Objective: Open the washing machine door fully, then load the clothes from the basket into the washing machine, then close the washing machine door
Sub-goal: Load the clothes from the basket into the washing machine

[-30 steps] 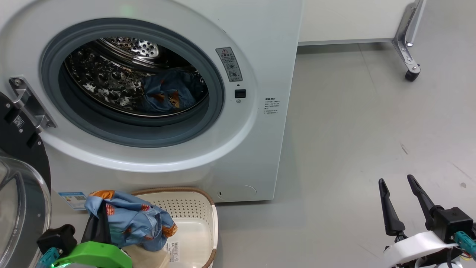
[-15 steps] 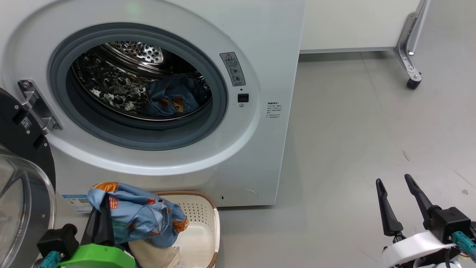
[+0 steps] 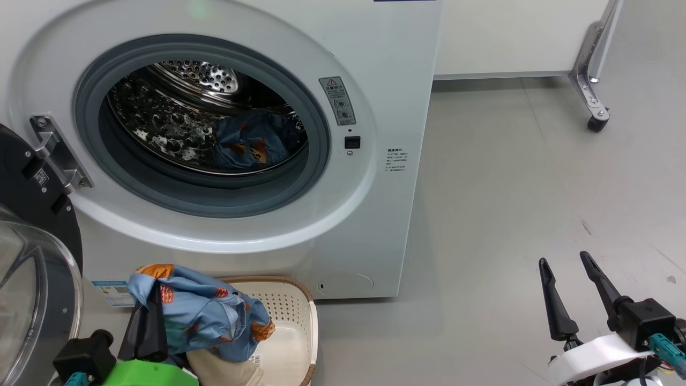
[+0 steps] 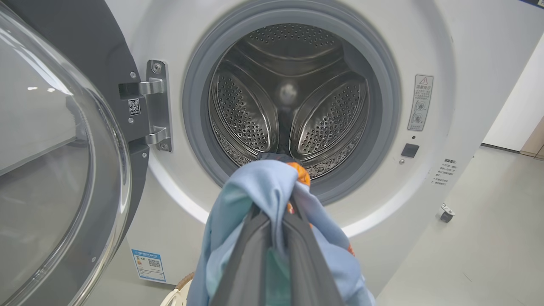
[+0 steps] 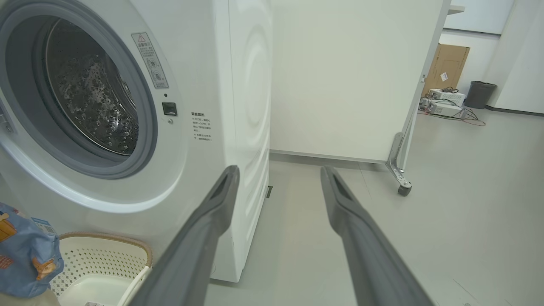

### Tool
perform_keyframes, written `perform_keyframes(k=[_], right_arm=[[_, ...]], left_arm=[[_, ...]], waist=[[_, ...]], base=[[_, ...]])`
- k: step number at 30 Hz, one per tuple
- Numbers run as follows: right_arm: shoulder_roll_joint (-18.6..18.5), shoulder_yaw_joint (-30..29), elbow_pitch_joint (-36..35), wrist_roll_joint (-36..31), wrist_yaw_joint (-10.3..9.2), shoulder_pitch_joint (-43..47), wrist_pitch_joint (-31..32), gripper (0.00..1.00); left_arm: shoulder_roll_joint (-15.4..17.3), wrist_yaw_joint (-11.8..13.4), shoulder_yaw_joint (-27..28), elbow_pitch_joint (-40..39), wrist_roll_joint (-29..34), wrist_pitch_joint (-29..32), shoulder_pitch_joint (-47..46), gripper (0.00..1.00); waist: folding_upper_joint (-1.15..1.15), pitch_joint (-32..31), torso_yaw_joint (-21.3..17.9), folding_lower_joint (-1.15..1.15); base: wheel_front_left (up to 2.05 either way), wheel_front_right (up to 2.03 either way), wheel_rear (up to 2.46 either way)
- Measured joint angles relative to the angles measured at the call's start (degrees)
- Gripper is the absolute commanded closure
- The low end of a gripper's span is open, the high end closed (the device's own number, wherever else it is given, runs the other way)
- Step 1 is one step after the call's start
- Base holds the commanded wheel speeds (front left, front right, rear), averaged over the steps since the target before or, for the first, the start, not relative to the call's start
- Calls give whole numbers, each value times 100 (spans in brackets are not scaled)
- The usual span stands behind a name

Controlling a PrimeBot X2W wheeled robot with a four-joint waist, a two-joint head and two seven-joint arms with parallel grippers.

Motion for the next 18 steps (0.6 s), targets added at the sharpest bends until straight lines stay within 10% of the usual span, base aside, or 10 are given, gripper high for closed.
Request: perform_keyframes(k=[18], right_arm=[[-2, 21, -7, 15, 0, 7, 0, 0]], left_arm=[[11, 200, -144, -487, -1, 0, 251, 100]], waist=[[0, 64, -24, 0]], base=[[0, 0, 0]])
